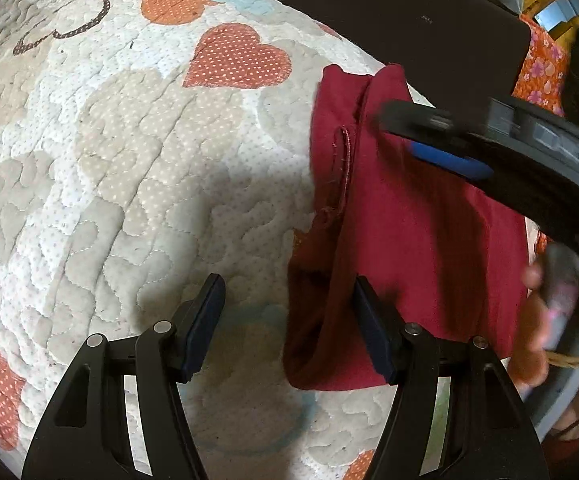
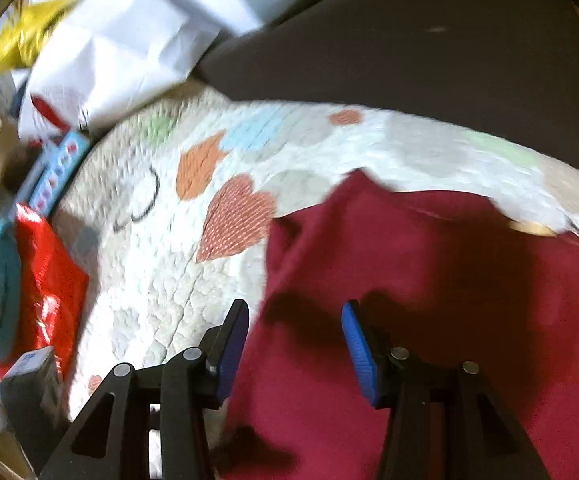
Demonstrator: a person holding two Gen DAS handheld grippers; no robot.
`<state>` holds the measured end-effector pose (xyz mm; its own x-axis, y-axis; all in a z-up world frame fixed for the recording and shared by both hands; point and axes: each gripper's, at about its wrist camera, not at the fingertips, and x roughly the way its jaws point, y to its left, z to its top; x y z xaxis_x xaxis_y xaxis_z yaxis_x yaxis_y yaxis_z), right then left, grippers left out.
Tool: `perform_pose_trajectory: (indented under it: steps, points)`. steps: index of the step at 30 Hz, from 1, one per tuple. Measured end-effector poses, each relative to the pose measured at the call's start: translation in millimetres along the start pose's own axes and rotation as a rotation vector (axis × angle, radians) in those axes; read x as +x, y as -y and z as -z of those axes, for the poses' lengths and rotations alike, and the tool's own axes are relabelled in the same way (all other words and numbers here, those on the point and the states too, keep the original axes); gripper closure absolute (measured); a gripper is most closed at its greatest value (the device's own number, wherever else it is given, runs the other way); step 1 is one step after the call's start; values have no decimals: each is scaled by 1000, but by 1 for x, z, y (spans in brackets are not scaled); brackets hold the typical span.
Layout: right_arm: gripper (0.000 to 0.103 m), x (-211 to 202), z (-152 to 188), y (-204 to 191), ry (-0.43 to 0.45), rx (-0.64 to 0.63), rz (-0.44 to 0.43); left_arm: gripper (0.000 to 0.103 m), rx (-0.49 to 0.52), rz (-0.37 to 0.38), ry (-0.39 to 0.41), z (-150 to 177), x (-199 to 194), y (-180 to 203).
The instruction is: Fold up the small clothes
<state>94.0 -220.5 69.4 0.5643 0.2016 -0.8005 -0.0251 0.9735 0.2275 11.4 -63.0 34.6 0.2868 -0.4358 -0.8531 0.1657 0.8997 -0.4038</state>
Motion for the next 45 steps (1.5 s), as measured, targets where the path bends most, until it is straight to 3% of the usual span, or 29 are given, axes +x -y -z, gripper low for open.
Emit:
perform_pose_trajectory:
  steps: [5, 7, 9, 15, 20, 22, 24, 27, 28, 31, 32, 33, 34, 39, 45]
  points:
    - [56, 42, -5, -17, -33, -71, 135, 38, 4, -2, 1, 0, 1, 2]
    - [64, 42, -4, -21, 17, -128, 157, 38, 4, -1, 3, -1, 1, 2]
    - [93, 31, -2, -8, 74, -102, 108, 38, -2, 9, 9, -4, 2, 3]
    - [97, -11, 3, 30, 160, 54, -82, 38, 36, 35, 39, -15, 5, 20]
    - [96, -19, 2, 31, 128, 70, -108, 38, -10, 34, 33, -19, 13, 21]
    - [89, -11, -2, 26, 111, 62, -96, 38, -7, 14, 31, -19, 13, 19]
    - [52, 2, -8, 15, 78, 40, -78, 38, 3, -4, 40, -16, 7, 18]
    - [51, 25, -14, -2, 3, -25, -39, 38, 11, -23, 47, -16, 1, 12]
    - [51, 35, -16, -11, -23, -65, 21, 38, 15, -30, 46, -16, 1, 10]
    - [49, 49, -16, -24, -15, -153, 110, 38, 8, -28, 34, -17, 4, 7]
    - [58, 48, -15, -26, 2, -170, 118, 38, 7, -24, 33, -18, 6, 7]
    - [79, 47, -14, -25, 21, -176, 128, 38, 9, -21, 33, -19, 7, 8]
    - [85, 45, -13, -21, 37, -164, 133, 38, 11, -17, 36, -21, 8, 9]
    - [91, 0, -11, 21, 134, -1, -97, 38, 6, 38, 44, -28, 16, 17]
    - [92, -32, -1, 49, 187, 97, -268, 38, 81, 81, 33, -29, 34, 48]
